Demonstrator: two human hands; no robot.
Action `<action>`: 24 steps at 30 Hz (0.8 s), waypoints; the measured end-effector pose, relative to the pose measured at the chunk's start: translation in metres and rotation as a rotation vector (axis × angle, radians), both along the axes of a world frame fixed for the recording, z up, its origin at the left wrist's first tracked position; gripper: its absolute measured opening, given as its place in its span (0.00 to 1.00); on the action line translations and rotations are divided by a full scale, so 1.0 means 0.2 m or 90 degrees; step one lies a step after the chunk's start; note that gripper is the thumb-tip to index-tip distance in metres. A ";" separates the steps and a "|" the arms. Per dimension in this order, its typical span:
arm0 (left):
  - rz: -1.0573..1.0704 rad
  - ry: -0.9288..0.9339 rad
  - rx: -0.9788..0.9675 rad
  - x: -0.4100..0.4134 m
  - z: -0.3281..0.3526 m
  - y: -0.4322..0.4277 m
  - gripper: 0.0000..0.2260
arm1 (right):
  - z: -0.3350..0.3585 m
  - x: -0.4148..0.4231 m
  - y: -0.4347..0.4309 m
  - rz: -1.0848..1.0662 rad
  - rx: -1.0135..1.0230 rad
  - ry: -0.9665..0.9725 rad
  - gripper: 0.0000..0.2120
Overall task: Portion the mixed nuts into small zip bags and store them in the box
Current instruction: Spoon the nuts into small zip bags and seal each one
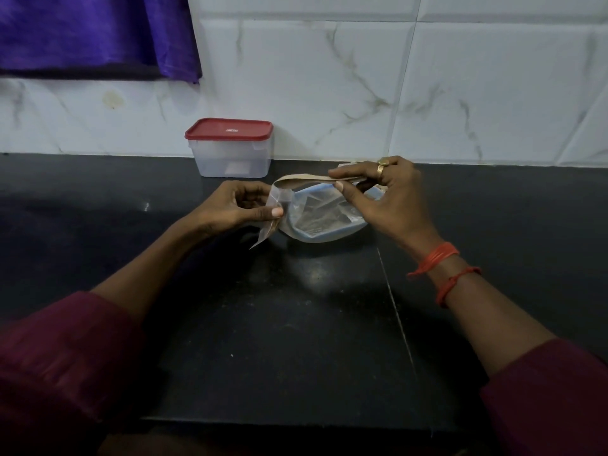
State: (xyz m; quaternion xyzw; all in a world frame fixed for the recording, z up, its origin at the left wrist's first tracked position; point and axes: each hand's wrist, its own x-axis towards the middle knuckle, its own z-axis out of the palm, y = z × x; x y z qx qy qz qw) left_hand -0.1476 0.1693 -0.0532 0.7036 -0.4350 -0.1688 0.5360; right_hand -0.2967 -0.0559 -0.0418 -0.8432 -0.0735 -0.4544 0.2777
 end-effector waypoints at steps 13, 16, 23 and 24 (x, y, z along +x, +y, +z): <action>0.052 -0.029 -0.021 0.02 -0.01 0.01 0.17 | -0.01 -0.02 -0.12 -0.171 -0.306 0.052 0.07; 0.056 -0.032 -0.015 0.03 -0.01 0.01 0.17 | -0.03 -0.01 -0.12 -0.139 -0.325 0.178 0.13; 0.040 -0.024 -0.009 0.02 0.00 0.01 0.15 | -0.01 -0.01 -0.14 -0.210 -0.242 0.068 0.13; 0.040 -0.025 -0.008 0.02 0.00 0.01 0.15 | -0.01 -0.01 -0.14 -0.204 -0.241 0.060 0.12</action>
